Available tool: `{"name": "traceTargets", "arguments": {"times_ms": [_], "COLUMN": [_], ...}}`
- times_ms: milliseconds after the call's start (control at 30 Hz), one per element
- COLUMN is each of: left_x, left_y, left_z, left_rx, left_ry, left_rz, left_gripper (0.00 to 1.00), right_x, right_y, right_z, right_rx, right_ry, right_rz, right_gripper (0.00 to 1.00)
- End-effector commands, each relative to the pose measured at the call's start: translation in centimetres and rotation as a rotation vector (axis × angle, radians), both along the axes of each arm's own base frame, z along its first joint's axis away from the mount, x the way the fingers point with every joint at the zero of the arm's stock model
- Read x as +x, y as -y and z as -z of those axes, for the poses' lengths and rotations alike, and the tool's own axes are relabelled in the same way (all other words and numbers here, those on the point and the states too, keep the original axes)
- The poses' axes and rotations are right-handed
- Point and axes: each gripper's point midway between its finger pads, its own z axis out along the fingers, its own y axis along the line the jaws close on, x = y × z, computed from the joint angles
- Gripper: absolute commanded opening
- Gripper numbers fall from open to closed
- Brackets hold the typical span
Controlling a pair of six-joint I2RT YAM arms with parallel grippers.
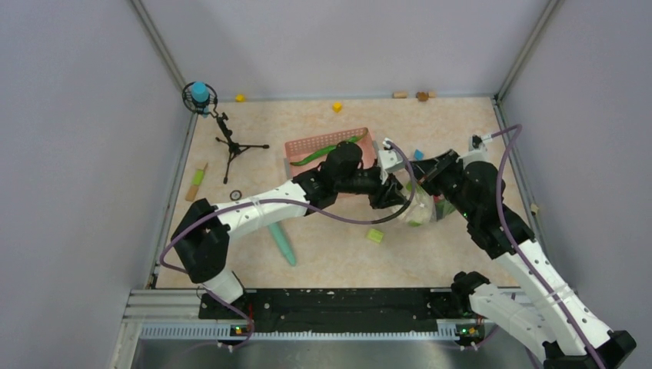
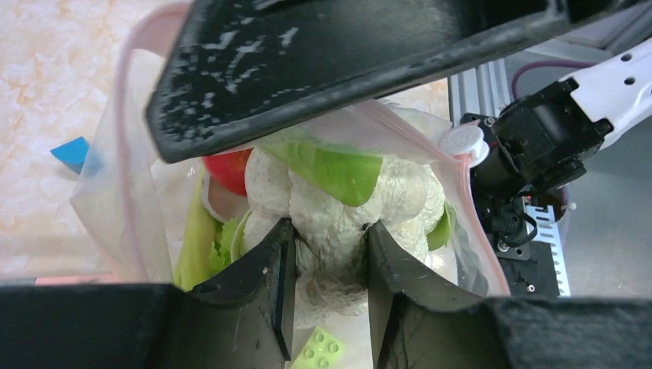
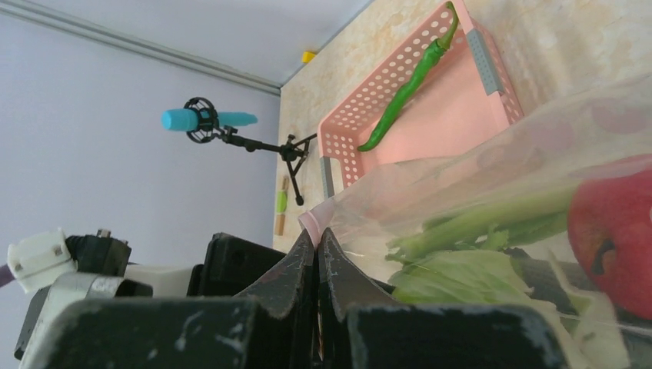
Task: Place the food in the zip-top bag and seal the zipper
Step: Place the fake vegetable in the zipper food storage bag.
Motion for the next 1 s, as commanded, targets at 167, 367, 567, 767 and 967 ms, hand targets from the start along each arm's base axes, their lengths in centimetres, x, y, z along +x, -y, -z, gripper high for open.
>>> {"name": "traceTargets", "arguments": {"times_ms": [167,367,567,767,967], "left_x": [0.4,2.5,0.1,-2.2,-2.9], "left_y": [2.8,3.0,2.0,0.7,-0.8], "left_z": [2.6,4.2,1.9,-0.3,-2.3], "left_rx": [0.123,0.171,0.102,0.041,0.009], "left_ry": [0.027,-0.038,-0.045,-0.039,-0.053], "left_rz": [-0.105,-0.317,-0.229,-0.154,-0.176], "left_gripper": [0.00,0.00,0.34,0.56,0.73], "right_x": [-1.3,-1.7,-1.1,-0.4,-0.4], "right_y": [-0.7,0.2,2.7,5.4,6.6], "right_z": [-7.8,-7.8,-6.2,-3.3,-1.0], "right_rx": [0.204,0.202,0.110,-0.050,-0.109], "right_ry": [0.190,0.188,0.175,0.134,0.099], "right_rz": [-0.045,-0.011,0.114,0.241,0.290], "right_gripper": [0.00,0.00,0.00,0.00,0.00]}}
